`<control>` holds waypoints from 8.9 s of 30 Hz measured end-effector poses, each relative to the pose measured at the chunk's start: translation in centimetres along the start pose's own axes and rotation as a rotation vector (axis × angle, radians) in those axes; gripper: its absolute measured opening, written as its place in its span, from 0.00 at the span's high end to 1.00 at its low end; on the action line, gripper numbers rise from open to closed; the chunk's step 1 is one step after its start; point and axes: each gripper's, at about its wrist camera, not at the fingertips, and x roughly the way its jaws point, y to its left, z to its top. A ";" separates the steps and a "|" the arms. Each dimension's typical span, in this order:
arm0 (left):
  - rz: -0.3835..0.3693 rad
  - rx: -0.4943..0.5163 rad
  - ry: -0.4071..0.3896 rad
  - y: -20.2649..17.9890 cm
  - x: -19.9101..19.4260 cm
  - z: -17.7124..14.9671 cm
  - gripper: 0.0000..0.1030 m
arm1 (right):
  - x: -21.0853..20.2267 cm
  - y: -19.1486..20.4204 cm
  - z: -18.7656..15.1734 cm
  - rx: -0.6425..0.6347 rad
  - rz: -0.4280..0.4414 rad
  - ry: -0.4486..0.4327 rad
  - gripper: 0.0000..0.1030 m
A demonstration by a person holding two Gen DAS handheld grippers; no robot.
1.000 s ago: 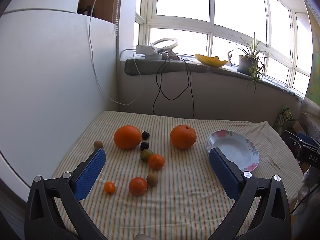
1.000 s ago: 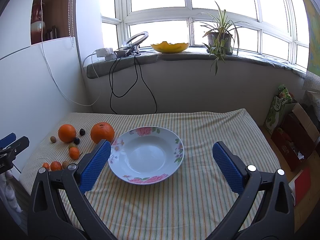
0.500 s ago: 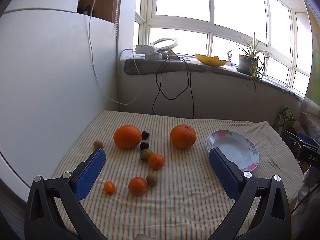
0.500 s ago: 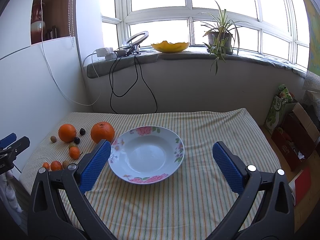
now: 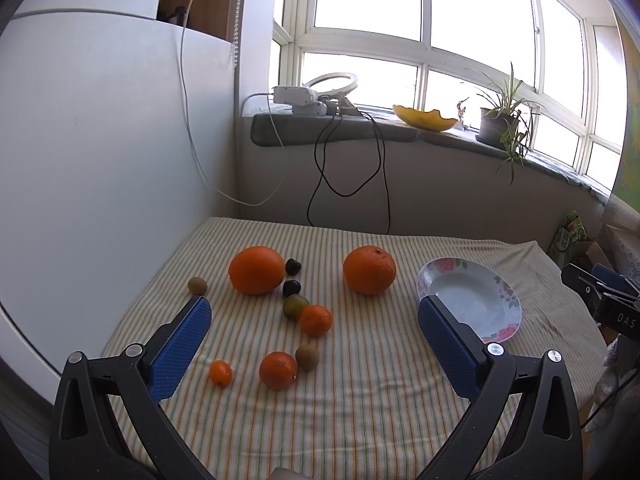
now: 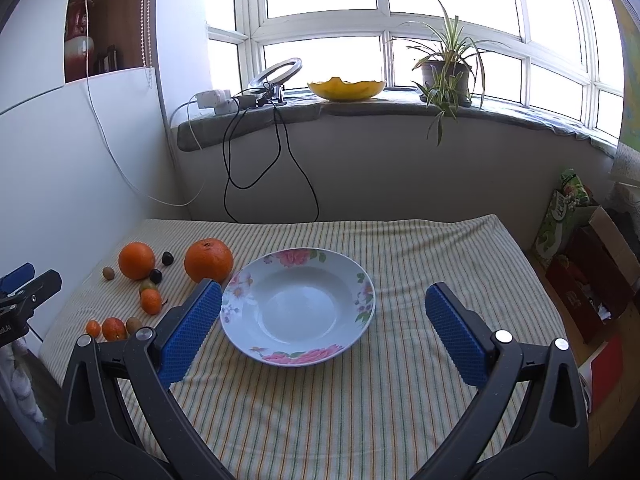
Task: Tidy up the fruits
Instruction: 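Move both tools toward the small tangerine and the brown kiwi, then grasp the small tangerine with the left tool while the right tool grasps the brown kiwi, then carry the tangerine in the left tool while the right tool carries the kiwi over the plate, then open the left tool over the plate while the right tool releases the kiwi there, then move both tools from the plate to the large orange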
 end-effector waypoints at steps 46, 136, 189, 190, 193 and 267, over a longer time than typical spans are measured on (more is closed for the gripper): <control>0.019 -0.183 0.228 10.5 4.1 -8.0 0.49 | 8.7 13.7 -3.2 -0.319 0.496 0.239 0.43; -0.180 -0.116 0.156 4.3 4.9 -4.1 0.79 | 12.0 11.3 -1.4 -0.232 0.616 0.334 0.76; -0.421 0.135 0.281 -13.6 12.7 -2.6 0.77 | 14.9 -3.0 -2.5 -0.112 0.384 0.343 0.76; -0.417 0.134 0.279 -13.5 12.7 -2.6 0.71 | 14.8 -3.0 -2.5 -0.112 0.380 0.344 0.76; -0.413 0.134 0.271 -13.5 12.5 -2.5 0.67 | 14.6 -3.2 -2.4 -0.104 0.372 0.340 0.71; -0.320 -0.169 0.322 -2.0 18.3 1.8 0.24 | 28.4 6.9 5.2 0.116 0.646 0.657 0.14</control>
